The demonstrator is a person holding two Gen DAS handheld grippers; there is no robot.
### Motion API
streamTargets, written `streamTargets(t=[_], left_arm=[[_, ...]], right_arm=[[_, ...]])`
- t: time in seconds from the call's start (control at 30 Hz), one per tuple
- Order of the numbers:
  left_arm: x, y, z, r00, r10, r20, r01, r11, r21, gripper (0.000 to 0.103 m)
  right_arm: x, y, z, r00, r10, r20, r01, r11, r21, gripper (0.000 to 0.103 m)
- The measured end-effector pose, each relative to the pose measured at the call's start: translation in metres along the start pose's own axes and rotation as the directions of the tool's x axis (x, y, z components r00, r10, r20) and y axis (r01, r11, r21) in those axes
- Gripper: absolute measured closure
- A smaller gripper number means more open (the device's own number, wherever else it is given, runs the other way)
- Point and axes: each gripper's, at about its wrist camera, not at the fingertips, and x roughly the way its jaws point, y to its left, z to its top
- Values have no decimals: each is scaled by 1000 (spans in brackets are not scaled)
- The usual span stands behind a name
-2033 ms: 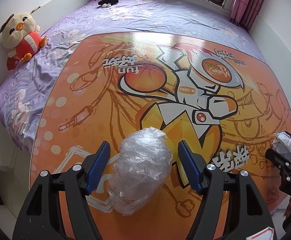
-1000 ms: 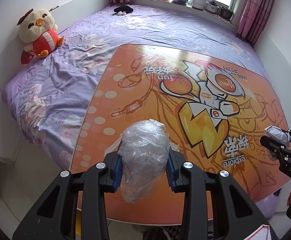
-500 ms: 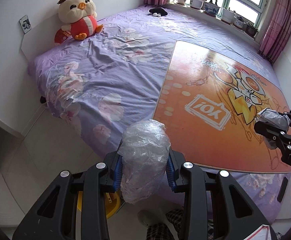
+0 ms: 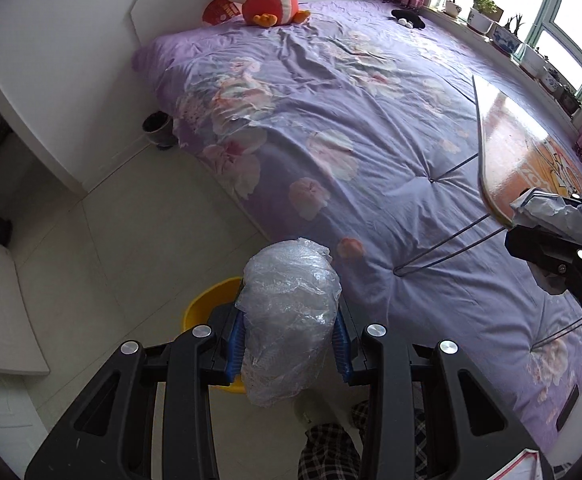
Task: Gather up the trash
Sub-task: 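Carry the plastic bag and crumpled paper in both tools over the yellow bin, then open both tools to drop the bag and paper into the bin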
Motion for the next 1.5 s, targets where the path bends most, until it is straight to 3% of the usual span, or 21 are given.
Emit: streamTargets(t=[0.3, 0.53, 0.87, 1.13, 1.37, 1.5], left_arm=[[37, 61, -43, 996, 45, -74, -54, 992, -117, 68], [75, 89, -74, 991, 46, -129, -69, 981, -182, 68], [134, 106, -100, 981, 17, -192, -62, 971, -230, 68], [186, 115, -115, 964, 3, -266, -70, 968, -243, 68], [211, 124, -124, 952, 12, -306, -92, 964, -248, 67], [214, 129, -126, 950, 24, -311, -105, 964, -246, 60]], right_arm=[[76, 66, 12, 984, 124, -125, -144, 976, -161, 55], [137, 92, 4, 961, 174, -216, -221, 951, -216, 55], [225, 94, -21, 925, 171, -338, -258, 938, -232, 55], [279, 93, -48, 894, 138, -427, -268, 927, -261, 55], [315, 95, -53, 878, 131, -460, -279, 922, -269, 54], [324, 97, -54, 875, 137, -463, -285, 921, -265, 46]])
